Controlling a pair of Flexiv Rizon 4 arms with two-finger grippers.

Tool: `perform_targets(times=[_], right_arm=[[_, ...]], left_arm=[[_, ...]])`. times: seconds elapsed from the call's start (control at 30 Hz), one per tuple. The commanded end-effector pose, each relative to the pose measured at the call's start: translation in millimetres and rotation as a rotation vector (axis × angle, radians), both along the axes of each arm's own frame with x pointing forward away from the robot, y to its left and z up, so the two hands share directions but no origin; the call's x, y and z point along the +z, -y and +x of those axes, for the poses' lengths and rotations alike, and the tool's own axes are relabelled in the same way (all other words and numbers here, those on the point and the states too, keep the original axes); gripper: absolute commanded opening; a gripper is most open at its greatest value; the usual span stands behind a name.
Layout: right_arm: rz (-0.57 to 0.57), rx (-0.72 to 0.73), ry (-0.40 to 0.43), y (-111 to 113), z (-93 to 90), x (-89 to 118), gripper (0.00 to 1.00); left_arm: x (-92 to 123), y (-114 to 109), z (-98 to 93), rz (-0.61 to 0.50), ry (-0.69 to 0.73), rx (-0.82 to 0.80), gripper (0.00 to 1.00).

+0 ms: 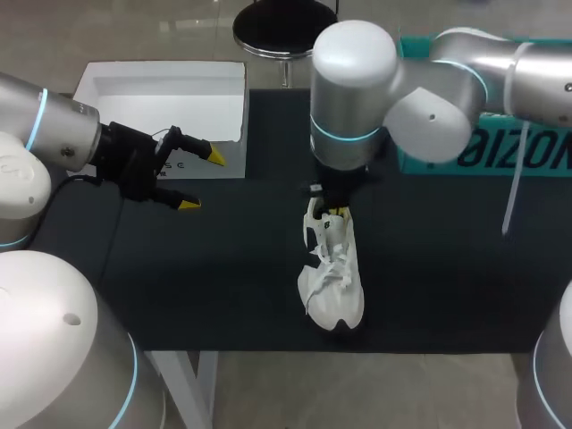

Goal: Take the shoe out of the shoebox, open the shoe tongue, remove and reinsert the insole, then place the shoe into the shoebox

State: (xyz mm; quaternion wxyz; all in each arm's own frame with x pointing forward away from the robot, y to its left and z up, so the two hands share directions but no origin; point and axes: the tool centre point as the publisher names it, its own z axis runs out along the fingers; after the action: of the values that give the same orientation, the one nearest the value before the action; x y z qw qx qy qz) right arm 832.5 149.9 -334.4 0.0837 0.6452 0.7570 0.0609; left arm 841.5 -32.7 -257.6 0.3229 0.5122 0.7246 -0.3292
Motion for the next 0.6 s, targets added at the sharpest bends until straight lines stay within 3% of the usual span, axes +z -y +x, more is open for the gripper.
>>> perform_targets(times=[0.03, 0.13, 0.17, 0.27, 0.5, 0.6], right_arm=[[0.009, 0.041, 0.021, 4.0, -3.2, 31.5, 0.00], [0.109, 0.185, 0.031, -4.4, 2.8, 41.6, 0.00], [0.177, 0.294, 0.030, -9.9, 7.0, 43.3, 0.00], [0.226, 0.470, -0.048, -21.9, 10.6, 46.6, 0.00], [0.270, 0.767, -0.125, -41.9, 12.5, 57.9, 0.00], [0.218, 0.947, -0.219, -51.9, 12.7, 64.6, 0.00]], left_arm=[[-0.1, 0.6, -0.1, 0.004, 0.001, 0.001, 1.00], [-0.1, 0.6, -0.1, 0.004, 0.001, 0.001, 1.00], [-0.1, 0.6, -0.1, 0.004, 0.001, 0.001, 1.00], [-0.1, 0.6, -0.1, 0.004, 0.001, 0.001, 1.00], [-0.1, 0.6, -0.1, 0.004, 0.001, 0.001, 1.00], [-0.1, 0.6, -0.1, 0.004, 0.001, 0.001, 1.00]])
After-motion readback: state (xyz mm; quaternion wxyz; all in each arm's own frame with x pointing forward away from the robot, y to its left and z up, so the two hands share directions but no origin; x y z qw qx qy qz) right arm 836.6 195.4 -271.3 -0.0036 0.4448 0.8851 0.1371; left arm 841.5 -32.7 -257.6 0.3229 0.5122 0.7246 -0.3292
